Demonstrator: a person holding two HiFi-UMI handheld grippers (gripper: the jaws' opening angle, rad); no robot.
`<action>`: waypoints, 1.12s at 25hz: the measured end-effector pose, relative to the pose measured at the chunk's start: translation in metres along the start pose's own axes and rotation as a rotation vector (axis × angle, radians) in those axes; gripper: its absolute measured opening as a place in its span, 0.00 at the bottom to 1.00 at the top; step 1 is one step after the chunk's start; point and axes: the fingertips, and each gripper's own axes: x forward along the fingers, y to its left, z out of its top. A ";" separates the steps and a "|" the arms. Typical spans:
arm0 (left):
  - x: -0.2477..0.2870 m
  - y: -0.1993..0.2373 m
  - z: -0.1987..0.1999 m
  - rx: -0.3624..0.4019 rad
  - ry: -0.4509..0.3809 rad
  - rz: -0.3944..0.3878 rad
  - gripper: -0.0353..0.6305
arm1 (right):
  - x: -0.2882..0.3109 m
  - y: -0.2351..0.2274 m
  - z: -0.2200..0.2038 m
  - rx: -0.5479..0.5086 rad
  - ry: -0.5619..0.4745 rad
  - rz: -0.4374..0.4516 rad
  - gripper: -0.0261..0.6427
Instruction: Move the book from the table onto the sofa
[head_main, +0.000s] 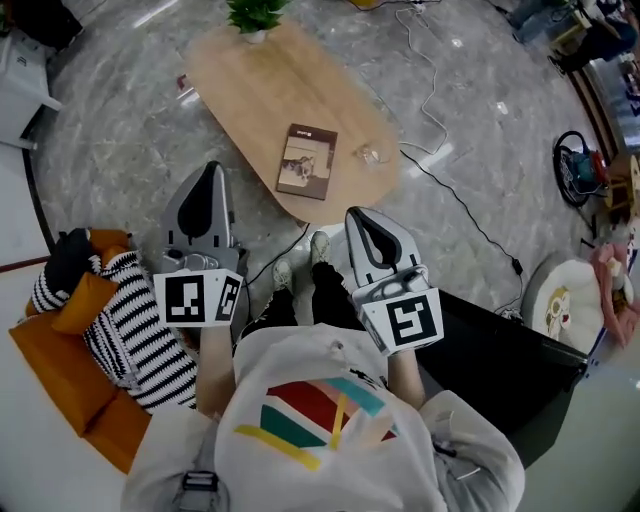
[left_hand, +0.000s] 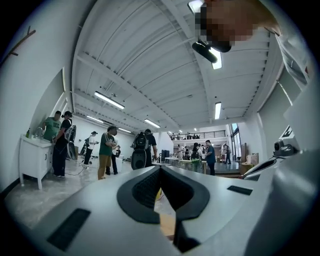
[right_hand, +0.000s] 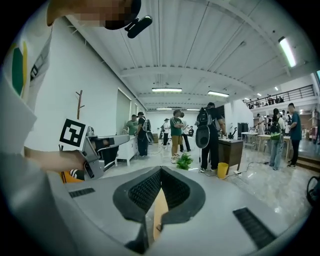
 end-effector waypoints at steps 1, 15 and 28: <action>0.009 0.000 -0.004 0.011 0.013 0.006 0.06 | 0.009 -0.008 -0.003 0.018 0.002 0.010 0.06; 0.105 -0.013 -0.136 0.063 0.101 0.096 0.06 | 0.156 -0.107 -0.089 -0.018 0.069 0.166 0.06; 0.082 0.041 -0.419 -0.071 0.296 0.034 0.24 | 0.263 -0.059 -0.358 0.040 0.451 0.268 0.06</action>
